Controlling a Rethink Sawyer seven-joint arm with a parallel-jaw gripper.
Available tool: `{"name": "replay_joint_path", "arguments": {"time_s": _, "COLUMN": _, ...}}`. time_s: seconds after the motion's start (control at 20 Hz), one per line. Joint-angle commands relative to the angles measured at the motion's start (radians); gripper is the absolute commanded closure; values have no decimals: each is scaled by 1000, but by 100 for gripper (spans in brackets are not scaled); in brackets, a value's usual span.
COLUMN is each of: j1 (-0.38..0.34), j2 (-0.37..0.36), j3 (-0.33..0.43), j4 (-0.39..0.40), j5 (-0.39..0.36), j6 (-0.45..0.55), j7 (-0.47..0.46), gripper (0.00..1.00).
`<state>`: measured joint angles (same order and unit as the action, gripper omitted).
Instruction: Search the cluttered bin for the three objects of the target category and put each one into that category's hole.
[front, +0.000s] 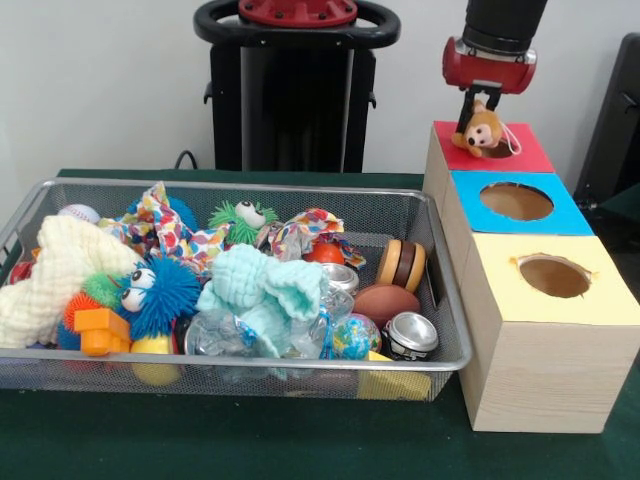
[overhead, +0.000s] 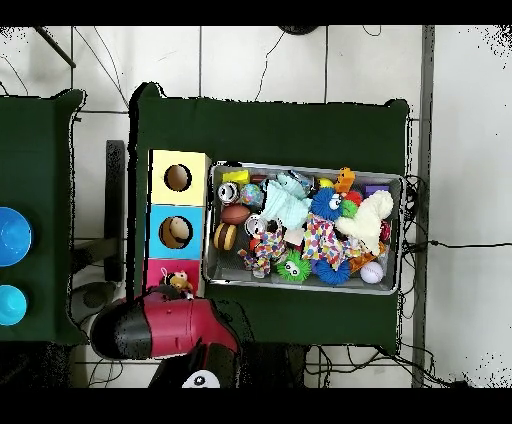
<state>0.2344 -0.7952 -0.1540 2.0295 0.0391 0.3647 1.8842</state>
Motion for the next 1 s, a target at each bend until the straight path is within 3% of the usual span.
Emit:
{"name": "replay_joint_path", "arguments": {"time_s": 0.05, "j1": 1, "j2": 27, "j3": 37, "j4": 35, "j5": 76, "j6": -79, "j7": 250, "gripper": 100}}
{"name": "replay_joint_path", "arguments": {"time_s": 0.5, "j1": 47, "j2": 41, "j3": 23, "j4": 2, "j5": 120, "j6": -55, "j7": 264, "gripper": 100}}
{"name": "replay_joint_path", "arguments": {"time_s": 1.0, "j1": 25, "j2": 85, "j3": 35, "j4": 8, "j5": 126, "j6": -116, "j7": 225, "gripper": 100}}
